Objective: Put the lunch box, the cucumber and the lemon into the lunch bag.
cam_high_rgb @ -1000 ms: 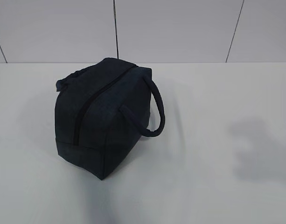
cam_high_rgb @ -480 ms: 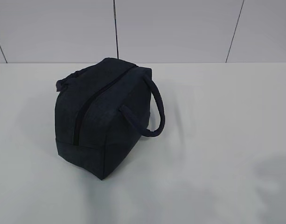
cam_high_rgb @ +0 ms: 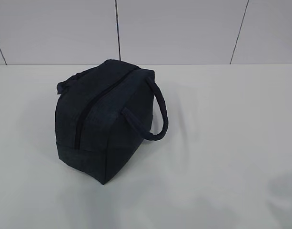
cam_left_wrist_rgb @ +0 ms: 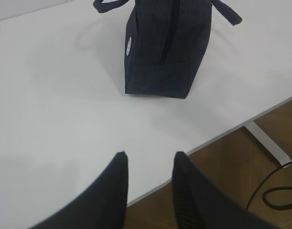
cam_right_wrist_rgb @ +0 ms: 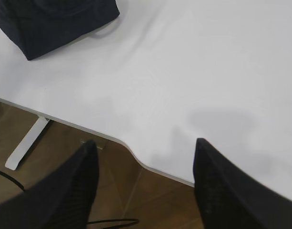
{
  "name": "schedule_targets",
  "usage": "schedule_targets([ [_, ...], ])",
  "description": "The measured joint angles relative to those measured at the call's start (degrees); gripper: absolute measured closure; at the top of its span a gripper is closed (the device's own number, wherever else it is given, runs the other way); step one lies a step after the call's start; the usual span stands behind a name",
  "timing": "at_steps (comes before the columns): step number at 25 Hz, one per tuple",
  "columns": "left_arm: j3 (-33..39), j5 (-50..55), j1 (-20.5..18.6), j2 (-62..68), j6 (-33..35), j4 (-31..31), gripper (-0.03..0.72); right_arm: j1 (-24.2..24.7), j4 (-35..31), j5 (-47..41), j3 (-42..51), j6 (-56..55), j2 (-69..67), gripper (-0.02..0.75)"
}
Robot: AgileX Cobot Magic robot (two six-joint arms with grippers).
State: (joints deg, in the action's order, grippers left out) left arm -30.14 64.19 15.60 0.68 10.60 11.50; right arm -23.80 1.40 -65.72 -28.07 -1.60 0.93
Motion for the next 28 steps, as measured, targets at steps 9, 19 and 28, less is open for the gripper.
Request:
schedule_targets([
  [9,0.0,-0.3,0.0,0.0,0.0,-0.4,0.462,0.0,0.1,0.0,0.1,0.0,0.0,0.269],
  [19,0.0,-0.4,-12.9,0.0,-0.1,-0.7,0.462,14.9,0.7,0.0,0.1,0.0,0.0,0.269],
  [28,0.0,-0.4,-16.0,0.0,-0.1,-0.7,0.462,21.2,0.7,0.0,0.1,0.0,0.0,0.269],
])
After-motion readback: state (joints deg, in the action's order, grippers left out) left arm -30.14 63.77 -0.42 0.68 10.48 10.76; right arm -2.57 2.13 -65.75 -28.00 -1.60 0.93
